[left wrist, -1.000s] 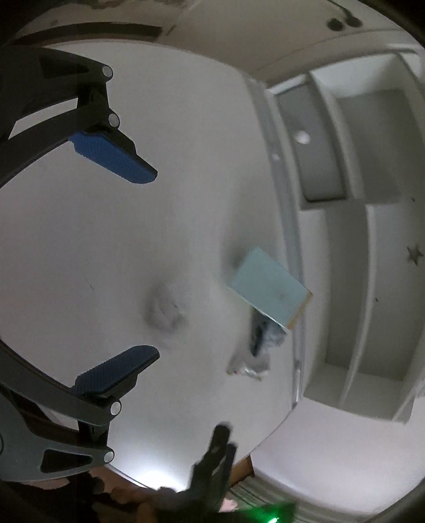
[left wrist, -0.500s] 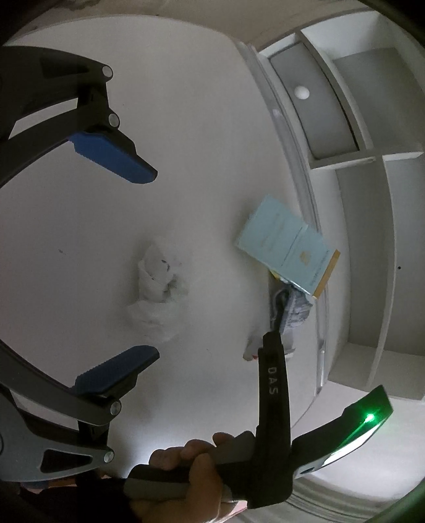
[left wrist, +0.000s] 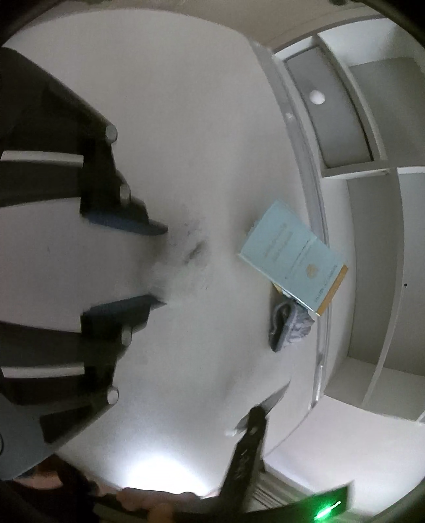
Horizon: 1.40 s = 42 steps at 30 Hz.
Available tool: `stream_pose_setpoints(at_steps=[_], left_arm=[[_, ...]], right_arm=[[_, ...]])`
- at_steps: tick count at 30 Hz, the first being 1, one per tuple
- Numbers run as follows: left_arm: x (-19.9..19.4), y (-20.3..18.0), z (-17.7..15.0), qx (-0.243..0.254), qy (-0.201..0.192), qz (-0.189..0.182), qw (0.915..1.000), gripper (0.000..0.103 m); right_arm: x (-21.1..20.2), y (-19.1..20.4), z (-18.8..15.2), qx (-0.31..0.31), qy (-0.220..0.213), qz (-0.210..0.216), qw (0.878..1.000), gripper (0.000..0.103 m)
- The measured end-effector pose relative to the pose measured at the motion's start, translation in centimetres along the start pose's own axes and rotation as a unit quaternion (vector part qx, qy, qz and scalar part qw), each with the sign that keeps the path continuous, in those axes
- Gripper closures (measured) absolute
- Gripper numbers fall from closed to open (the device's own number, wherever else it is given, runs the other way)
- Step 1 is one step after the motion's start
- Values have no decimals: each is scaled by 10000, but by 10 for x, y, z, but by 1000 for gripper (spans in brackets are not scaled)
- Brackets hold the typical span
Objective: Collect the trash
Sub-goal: 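Grasp the white tissue with the left tool while the right grasps the white tube, then carry the tissue and tube over the bin and open both tools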
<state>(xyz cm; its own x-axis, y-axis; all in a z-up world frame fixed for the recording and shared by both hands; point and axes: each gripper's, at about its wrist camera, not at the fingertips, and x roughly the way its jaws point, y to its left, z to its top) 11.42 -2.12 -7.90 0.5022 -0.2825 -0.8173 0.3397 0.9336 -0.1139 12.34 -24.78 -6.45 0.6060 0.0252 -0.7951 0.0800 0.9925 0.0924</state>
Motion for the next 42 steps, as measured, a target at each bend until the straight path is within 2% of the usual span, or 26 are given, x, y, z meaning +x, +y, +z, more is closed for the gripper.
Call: stream_pose_setpoints(at_steps=[3, 7, 12, 15, 19, 22, 25, 26, 28, 32, 36, 38, 42], left_arm=[[1, -11, 5, -6, 25, -201, 9998, 90], [2, -45, 16, 269, -81, -384, 9989, 91], [3, -118, 35, 889, -216, -851, 9922, 91], [6, -178, 43, 1334, -238, -1272, 9826, 91], [7, -261, 41, 1936, -194, -1883, 9627, 91], [9, -337, 26, 2504, -76, -2419, 9374, 91], [16, -394, 7, 2912, 113, -2803, 9146, 91], [22, -421, -6, 3115, 248, -2951, 9029, 91], [32, -450, -26, 3331, 435, -3092, 8897, 91], [70, -517, -71, 3873, 957, -3281, 8563, 91], [105, -558, -102, 4240, 1232, -3186, 8388, 91], [123, -580, -112, 4329, 1424, -3135, 8331, 91], [139, -591, -131, 4420, 1629, -3092, 8262, 91]], right_arm=[[-23, -28, -15, 219, -146, -34, 9996, 86], [-58, -75, -38, 608, -359, -201, 9973, 86], [-109, -152, -83, 1318, -665, -687, 9866, 86], [-134, -199, -120, 1806, -747, -1057, 9750, 85], [-163, -260, -178, 2534, -749, -1501, 9527, 85], [-182, -298, -224, 3052, -703, -1774, 9330, 85], [-193, -329, -270, 3547, -605, -2001, 9113, 85], [-195, -340, -287, 3744, -555, -2055, 9025, 85], [-195, -357, -314, 4029, -453, -2114, 8893, 85], [-183, -388, -365, 4555, -143, -2193, 8627, 85], [-160, -407, -398, 4976, 172, -2084, 8418, 85], [-153, -417, -411, 5138, 274, -1998, 8339, 85], [-148, -435, -431, 5324, 376, -1892, 8243, 85]])
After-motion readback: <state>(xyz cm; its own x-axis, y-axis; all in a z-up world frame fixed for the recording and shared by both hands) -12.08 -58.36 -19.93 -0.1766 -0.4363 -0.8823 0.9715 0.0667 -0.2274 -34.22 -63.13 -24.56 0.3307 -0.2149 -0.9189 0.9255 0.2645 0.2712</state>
